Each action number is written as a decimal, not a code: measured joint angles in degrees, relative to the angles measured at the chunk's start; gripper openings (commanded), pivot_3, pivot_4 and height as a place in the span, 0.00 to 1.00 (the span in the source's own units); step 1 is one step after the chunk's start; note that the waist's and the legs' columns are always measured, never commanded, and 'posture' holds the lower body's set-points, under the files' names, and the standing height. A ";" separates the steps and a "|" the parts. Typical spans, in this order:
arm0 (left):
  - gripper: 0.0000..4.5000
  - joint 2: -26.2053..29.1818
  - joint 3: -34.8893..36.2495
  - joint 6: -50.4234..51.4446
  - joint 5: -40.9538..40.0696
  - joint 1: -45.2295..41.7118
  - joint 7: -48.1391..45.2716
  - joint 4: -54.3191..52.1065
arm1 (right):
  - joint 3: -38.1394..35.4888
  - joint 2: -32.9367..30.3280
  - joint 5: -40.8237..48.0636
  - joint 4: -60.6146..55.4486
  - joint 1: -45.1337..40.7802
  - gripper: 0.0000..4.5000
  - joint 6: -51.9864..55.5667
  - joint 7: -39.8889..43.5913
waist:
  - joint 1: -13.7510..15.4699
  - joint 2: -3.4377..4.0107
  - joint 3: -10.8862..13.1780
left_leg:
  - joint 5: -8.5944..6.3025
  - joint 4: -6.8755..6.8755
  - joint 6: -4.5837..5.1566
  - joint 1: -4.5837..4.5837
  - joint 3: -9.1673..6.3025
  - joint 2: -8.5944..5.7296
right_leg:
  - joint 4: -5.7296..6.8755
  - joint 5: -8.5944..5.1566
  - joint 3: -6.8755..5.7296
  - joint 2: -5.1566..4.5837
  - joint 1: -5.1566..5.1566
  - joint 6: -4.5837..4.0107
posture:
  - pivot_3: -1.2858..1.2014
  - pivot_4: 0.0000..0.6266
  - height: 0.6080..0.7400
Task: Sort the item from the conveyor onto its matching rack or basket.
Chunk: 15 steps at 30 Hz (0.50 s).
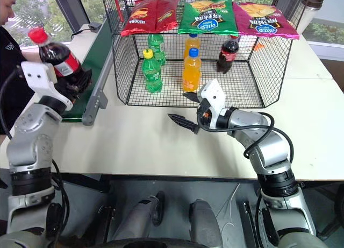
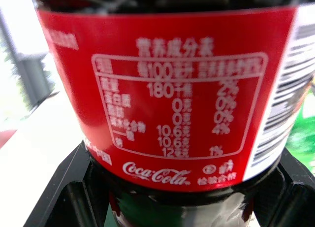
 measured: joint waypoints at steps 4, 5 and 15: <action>0.65 1.54 -6.97 2.45 -1.02 -2.34 -8.17 -0.01 | -0.77 -0.01 0.68 1.04 -1.73 1.00 0.10 -0.07 | 0.02 0.00 0.00 | 0.00 0.01 0.00 -0.01 -0.02 0.00 | 0.00 0.00 0.00 0.01 0.00 -0.01 | 0.52 0.24 0.98; 0.65 1.58 -8.55 2.51 -1.02 -3.22 -9.67 0.01 | -1.16 -0.04 0.75 1.09 -2.11 1.00 0.10 -0.06 | 0.00 0.00 0.00 | 0.00 0.01 0.00 -0.01 -0.01 0.00 | 0.00 0.00 0.00 0.01 0.00 -0.01 | 0.52 0.24 0.98; 0.65 -3.54 -22.49 -2.39 3.83 -6.94 -18.59 5.00 | -7.17 1.53 5.30 1.78 -6.49 1.00 2.70 -3.86 | 0.00 0.01 0.01 | 0.08 -0.02 0.12 -0.02 0.00 0.01 | 0.00 0.01 0.01 0.00 -0.01 0.01 | 0.52 0.24 0.98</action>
